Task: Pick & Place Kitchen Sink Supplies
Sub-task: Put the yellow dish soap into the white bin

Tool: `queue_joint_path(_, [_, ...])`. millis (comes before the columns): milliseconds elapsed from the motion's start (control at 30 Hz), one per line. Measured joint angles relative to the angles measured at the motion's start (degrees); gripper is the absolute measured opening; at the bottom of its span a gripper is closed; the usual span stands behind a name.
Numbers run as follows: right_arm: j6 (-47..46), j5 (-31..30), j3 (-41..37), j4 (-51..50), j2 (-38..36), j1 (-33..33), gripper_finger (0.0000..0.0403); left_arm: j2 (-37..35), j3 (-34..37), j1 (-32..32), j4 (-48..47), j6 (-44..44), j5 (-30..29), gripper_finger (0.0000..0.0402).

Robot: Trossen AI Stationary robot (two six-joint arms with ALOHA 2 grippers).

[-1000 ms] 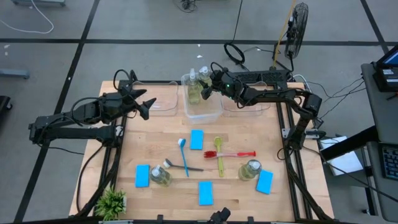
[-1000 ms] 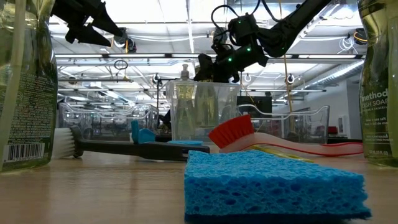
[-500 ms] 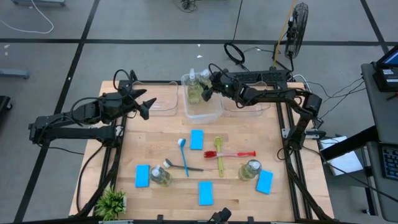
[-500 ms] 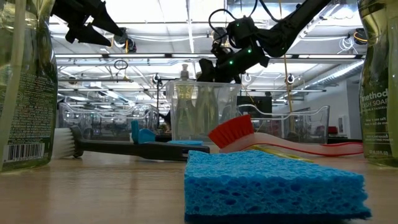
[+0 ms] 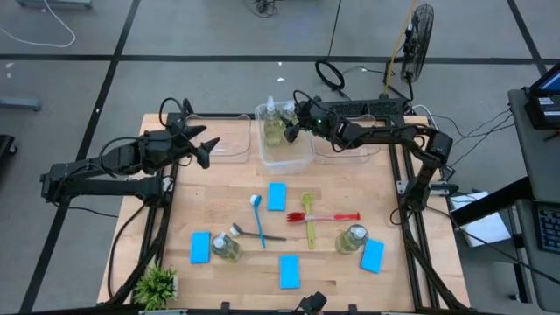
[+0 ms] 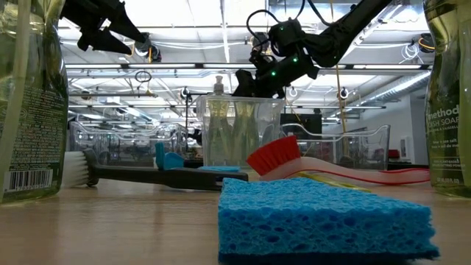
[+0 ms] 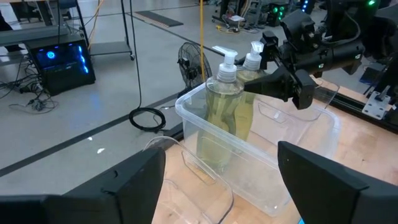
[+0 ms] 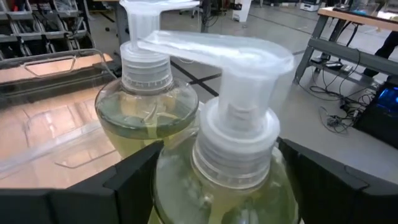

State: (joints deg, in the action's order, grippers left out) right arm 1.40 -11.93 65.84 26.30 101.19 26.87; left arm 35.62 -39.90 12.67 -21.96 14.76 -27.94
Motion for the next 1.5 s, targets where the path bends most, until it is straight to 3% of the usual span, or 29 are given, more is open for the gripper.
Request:
queue_joint_path(533, [1.5,0.0,0.0,1.0,-0.5,-0.1,0.0304,0.0,0.0,0.0,0.0,0.0,0.0,0.0330])
queue_joint_path(1133, [5.1,-0.2,0.2,4.4,-0.9,-0.3,0.0315,0.0,0.0,0.0,0.0,-0.4,0.6,0.0309])
queue_joint_path(1500, [7.0,0.1,0.1,4.5,-6.5,-0.5,0.0316,0.0,0.0,0.0,1.4,-1.4,0.8,0.0331])
